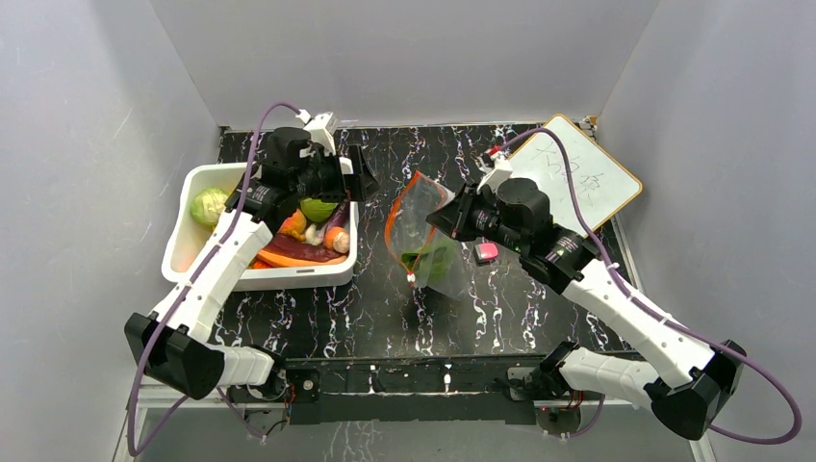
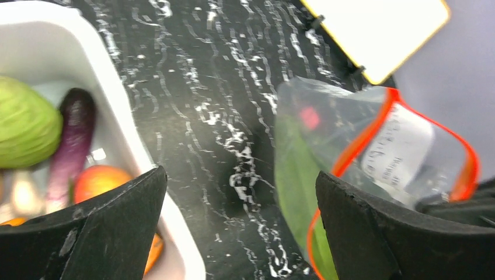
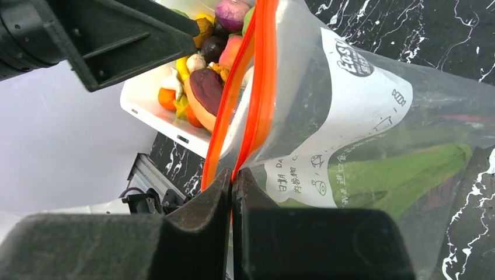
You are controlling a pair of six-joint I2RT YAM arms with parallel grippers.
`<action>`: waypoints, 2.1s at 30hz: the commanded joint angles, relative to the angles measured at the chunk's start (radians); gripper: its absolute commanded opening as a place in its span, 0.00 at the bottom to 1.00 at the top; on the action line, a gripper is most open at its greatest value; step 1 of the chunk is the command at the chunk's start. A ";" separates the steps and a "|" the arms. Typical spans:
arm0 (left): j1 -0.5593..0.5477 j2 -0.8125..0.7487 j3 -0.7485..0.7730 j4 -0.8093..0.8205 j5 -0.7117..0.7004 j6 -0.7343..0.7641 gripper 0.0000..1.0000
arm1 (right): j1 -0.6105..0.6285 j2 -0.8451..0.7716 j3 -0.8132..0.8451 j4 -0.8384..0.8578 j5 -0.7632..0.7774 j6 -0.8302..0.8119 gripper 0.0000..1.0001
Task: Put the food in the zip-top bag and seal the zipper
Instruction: Adjust the zipper food storage bag at the center of the board, then pick up the fake vegetable from the bin.
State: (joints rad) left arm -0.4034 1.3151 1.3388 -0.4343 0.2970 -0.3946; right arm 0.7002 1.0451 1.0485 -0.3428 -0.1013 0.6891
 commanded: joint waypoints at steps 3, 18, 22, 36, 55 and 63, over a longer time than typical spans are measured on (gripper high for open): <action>0.007 -0.018 0.057 -0.136 -0.268 0.090 0.98 | -0.001 -0.051 0.000 0.068 0.003 -0.026 0.00; 0.204 0.041 -0.126 0.042 -0.372 0.169 0.76 | -0.001 -0.073 0.010 0.067 -0.016 -0.045 0.00; 0.211 0.110 -0.131 0.081 -0.360 0.172 0.87 | -0.001 -0.064 0.020 0.065 -0.024 -0.048 0.00; 0.330 0.163 -0.156 0.185 -0.379 0.030 0.78 | -0.001 -0.065 0.041 0.053 -0.019 -0.052 0.00; 0.421 0.238 -0.218 0.343 -0.377 0.107 0.79 | -0.001 -0.059 0.042 0.071 -0.040 -0.083 0.00; 0.423 0.221 -0.314 0.487 -0.328 0.075 0.78 | -0.001 0.000 0.150 0.030 -0.114 -0.131 0.00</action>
State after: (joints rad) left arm 0.0120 1.5459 1.0313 -0.0238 -0.0502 -0.3126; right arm 0.7002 1.0439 1.1084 -0.3504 -0.1692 0.6090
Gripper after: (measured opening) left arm 0.786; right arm 0.009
